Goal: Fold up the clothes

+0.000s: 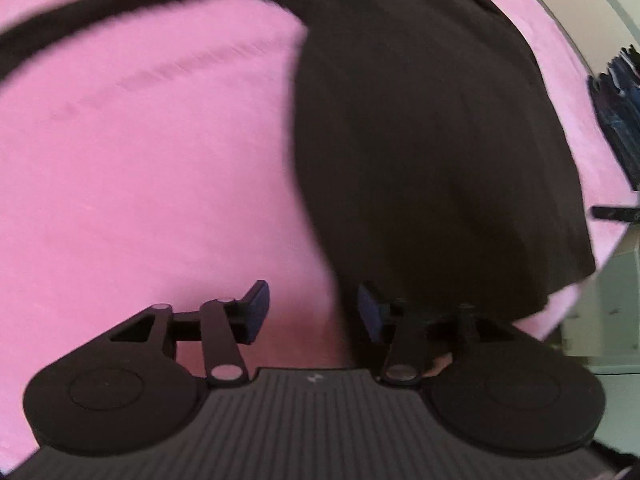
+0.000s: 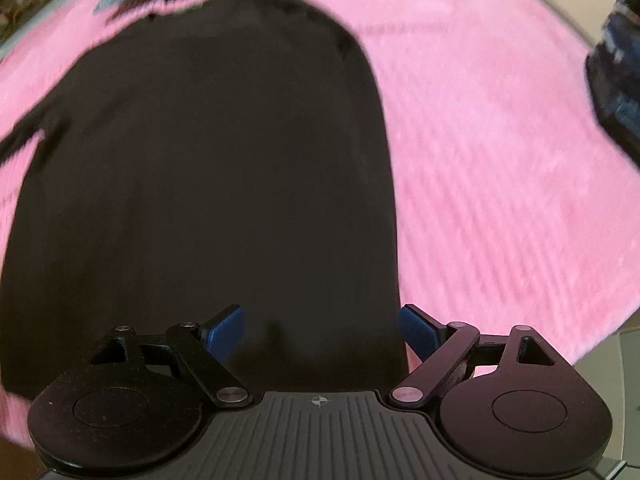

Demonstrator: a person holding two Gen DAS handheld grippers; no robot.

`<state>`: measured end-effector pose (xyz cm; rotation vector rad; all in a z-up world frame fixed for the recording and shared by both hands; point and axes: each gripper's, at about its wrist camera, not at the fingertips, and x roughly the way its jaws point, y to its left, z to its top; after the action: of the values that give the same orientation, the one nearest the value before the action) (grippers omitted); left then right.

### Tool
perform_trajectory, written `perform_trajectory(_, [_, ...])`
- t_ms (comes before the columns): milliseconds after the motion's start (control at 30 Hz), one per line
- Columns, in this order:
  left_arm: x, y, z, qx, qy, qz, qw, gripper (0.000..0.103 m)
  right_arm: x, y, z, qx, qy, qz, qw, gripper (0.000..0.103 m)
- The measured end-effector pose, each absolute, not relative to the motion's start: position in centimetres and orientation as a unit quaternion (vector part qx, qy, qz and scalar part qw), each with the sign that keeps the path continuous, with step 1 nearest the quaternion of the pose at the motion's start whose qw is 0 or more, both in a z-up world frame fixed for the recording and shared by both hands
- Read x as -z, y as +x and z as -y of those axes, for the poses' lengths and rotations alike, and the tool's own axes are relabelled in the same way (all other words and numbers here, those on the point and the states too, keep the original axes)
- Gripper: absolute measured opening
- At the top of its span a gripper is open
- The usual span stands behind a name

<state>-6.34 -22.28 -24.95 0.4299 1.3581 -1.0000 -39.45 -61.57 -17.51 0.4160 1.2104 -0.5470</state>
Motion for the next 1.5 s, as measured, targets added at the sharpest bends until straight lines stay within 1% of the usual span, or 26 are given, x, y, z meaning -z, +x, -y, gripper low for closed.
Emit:
perform_trajectory(33, [25.9, -7.2, 22.6, 0.439, 0.188, -0.605, 0.637, 0.046, 18.2, -40.0, 61.8, 0.244, 0.197, -0.565, 0.764, 0.087])
perform_trajectory(133, [27.6, -9.2, 23.8, 0.434, 0.220, -0.606, 0.630, 0.039, 20.0, -41.7, 63.0, 0.222, 0.231, -0.575, 0.753, 0.087])
perform_trajectory(200, [27.2, -9.9, 24.0, 0.428, 0.240, -0.602, 0.630, 0.017, 20.9, -42.6, 63.7, 0.207, 0.253, -0.577, 0.748, 0.087])
perform_trajectory(233, [26.8, -10.1, 24.0, 0.425, 0.247, -0.603, 0.628, 0.003, 21.2, -42.9, 63.9, 0.201, 0.260, -0.579, 0.746, 0.087])
perform_trajectory(367, [23.5, -10.7, 22.5, 0.414, 0.289, -0.590, 0.630, 0.002, 21.9, -43.8, 65.3, 0.196, 0.289, -0.569, 0.744, 0.084])
perform_trajectory(400, [22.6, -10.8, 22.0, 0.411, 0.300, -0.586, 0.631, 0.002, 21.8, -44.1, 65.7, 0.200, 0.296, -0.565, 0.744, 0.072])
perform_trajectory(433, [21.9, -10.9, 21.2, 0.408, 0.305, -0.587, 0.629, 0.002, 21.9, -44.2, 66.0, 0.199, 0.304, -0.564, 0.742, 0.064])
perform_trajectory(467, [21.2, -11.1, 20.5, 0.404, 0.310, -0.588, 0.628, 0.002, 22.1, -44.2, 66.2, 0.195, 0.311, -0.564, 0.739, 0.063])
perform_trajectory(500, [20.6, -11.3, 19.8, 0.401, 0.315, -0.589, 0.627, 0.002, 22.4, -44.3, 66.3, 0.189, 0.317, -0.565, 0.738, 0.051])
perform_trajectory(533, [20.3, -11.6, 19.4, 0.400, 0.321, -0.590, 0.623, 0.003, 22.6, -44.3, 66.3, 0.182, 0.321, -0.568, 0.736, 0.030])
perform_trajectory(567, [20.4, -12.0, 19.1, 0.399, 0.326, -0.593, 0.619, 0.003, 22.8, -44.2, 66.3, 0.178, 0.319, -0.573, 0.734, 0.019])
perform_trajectory(600, [20.5, -12.4, 18.8, 0.397, 0.331, -0.595, 0.615, 0.003, 22.6, -44.2, 66.2, 0.177, 0.314, -0.577, 0.733, 0.012])
perform_trajectory(633, [20.8, -12.7, 18.9, 0.395, 0.338, -0.597, 0.611, 0.003, 22.4, -44.1, 66.1, 0.178, 0.309, -0.582, 0.731, 0.009])
perform_trajectory(800, [21.9, -14.5, 20.0, 0.395, 0.392, -0.593, 0.582, 0.003, 20.5, -44.5, 66.1, 0.185, 0.290, -0.600, 0.722, 0.008])
perform_trajectory(900, [22.2, -14.7, 20.3, 0.378, 0.415, -0.607, 0.562, 0.010, 19.1, -44.4, 66.6, 0.171, 0.305, -0.582, 0.734, 0.009])
perform_trajectory(933, [22.0, -14.8, 20.2, 0.374, 0.423, -0.606, 0.561, 0.011, 18.6, -44.3, 67.0, 0.169, 0.306, -0.571, 0.743, 0.029])
perform_trajectory(967, [21.8, -14.8, 20.1, 0.371, 0.430, -0.603, 0.560, 0.013, 18.1, -44.0, 67.5, 0.174, 0.301, -0.559, 0.753, 0.045])
perform_trajectory(1000, [21.5, -14.9, 20.1, 0.370, 0.437, -0.598, 0.561, 0.014, 17.8, -43.7, 68.2, 0.184, 0.295, -0.545, 0.763, 0.068])
perform_trajectory(1167, [19.5, -15.1, 20.7, 0.353, 0.445, -0.584, 0.580, 0.016, 19.9, -39.7, 73.1, 0.187, 0.306, -0.496, 0.791, 0.067])
perform_trajectory(1200, [19.2, -15.4, 21.1, 0.352, 0.444, -0.583, 0.583, 0.018, 20.7, -38.9, 73.5, 0.186, 0.312, -0.492, 0.792, 0.051])
perform_trajectory(1233, [18.8, -15.6, 21.5, 0.352, 0.443, -0.582, 0.585, 0.020, 21.6, -38.0, 73.8, 0.185, 0.319, -0.488, 0.791, 0.032])
perform_trajectory(1267, [18.6, -16.1, 22.0, 0.354, 0.443, -0.580, 0.584, 0.021, 22.5, -37.1, 74.2, 0.183, 0.326, -0.484, 0.791, 0.029])
perform_trajectory(1367, [18.6, -17.5, 23.9, 0.360, 0.450, -0.578, 0.577, 0.021, 24.6, -36.1, 75.7, 0.177, 0.326, -0.488, 0.790, 0.029])
perform_trajectory(1400, [18.7, -18.0, 24.5, 0.363, 0.450, -0.578, 0.575, 0.022, 24.9, -35.9, 76.2, 0.172, 0.325, -0.487, 0.792, 0.022])
perform_trajectory(1433, [18.7, -18.5, 25.3, 0.367, 0.450, -0.577, 0.574, 0.022, 24.8, -37.6, 76.2, 0.168, 0.323, -0.490, 0.792, 0.000])
perform_trajectory(1500, [18.4, -19.3, 26.5, 0.378, 0.448, -0.574, 0.572, 0.022, 23.9, -38.8, 77.0, 0.163, 0.314, -0.499, 0.791, 0.000])
